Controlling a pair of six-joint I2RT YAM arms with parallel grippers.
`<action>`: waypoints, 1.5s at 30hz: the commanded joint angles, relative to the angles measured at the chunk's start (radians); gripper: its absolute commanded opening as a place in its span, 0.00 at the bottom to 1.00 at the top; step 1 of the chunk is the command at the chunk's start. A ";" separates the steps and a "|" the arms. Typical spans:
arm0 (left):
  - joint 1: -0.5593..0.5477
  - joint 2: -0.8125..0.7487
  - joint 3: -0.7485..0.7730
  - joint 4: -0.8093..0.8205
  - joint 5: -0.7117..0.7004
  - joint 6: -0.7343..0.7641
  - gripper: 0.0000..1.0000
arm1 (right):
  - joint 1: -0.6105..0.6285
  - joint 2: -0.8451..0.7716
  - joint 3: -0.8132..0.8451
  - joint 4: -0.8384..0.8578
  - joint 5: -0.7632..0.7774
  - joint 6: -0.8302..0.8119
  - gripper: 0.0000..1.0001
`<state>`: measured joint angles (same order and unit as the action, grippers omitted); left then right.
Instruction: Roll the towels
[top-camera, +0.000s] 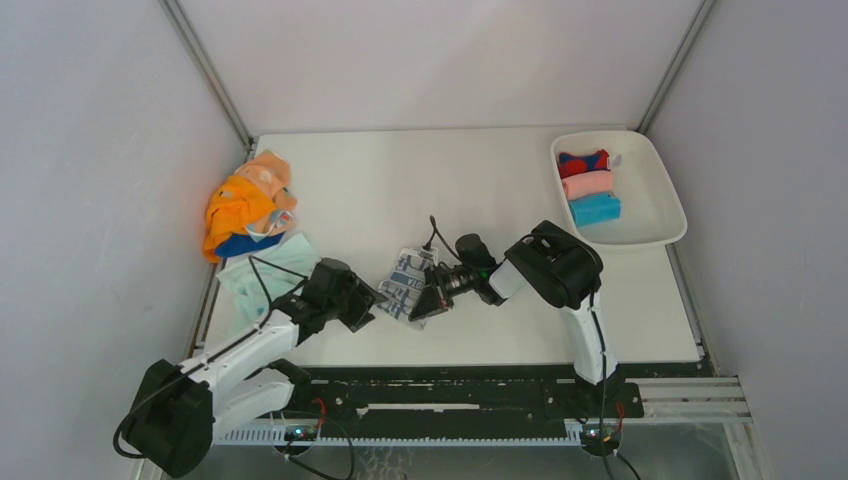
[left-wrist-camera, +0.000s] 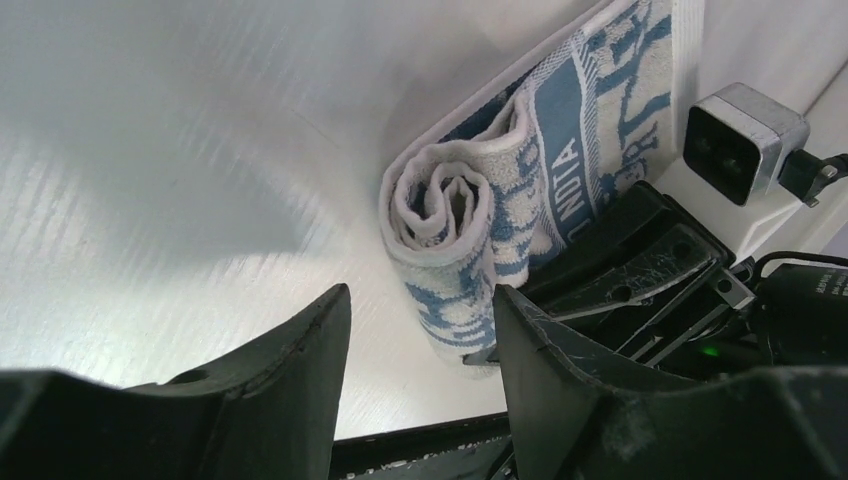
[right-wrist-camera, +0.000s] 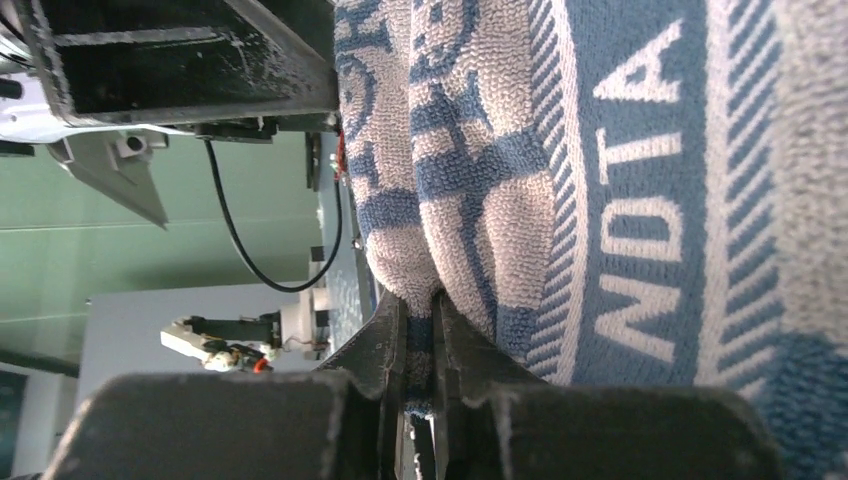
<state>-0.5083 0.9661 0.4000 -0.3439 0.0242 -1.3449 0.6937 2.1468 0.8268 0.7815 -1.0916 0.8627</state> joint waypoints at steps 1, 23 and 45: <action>-0.006 0.051 0.011 0.091 0.005 -0.010 0.59 | -0.014 0.049 -0.006 0.076 -0.019 0.102 0.00; -0.005 0.196 0.121 -0.053 -0.040 0.107 0.00 | 0.034 -0.255 0.071 -0.564 0.166 -0.410 0.24; 0.017 0.202 0.208 -0.276 -0.012 0.207 0.01 | 0.616 -0.495 0.144 -0.812 1.328 -1.052 0.62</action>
<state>-0.4950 1.1549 0.5663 -0.6044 0.0036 -1.1725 1.2469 1.6077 0.9142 -0.0540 0.0055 -0.0807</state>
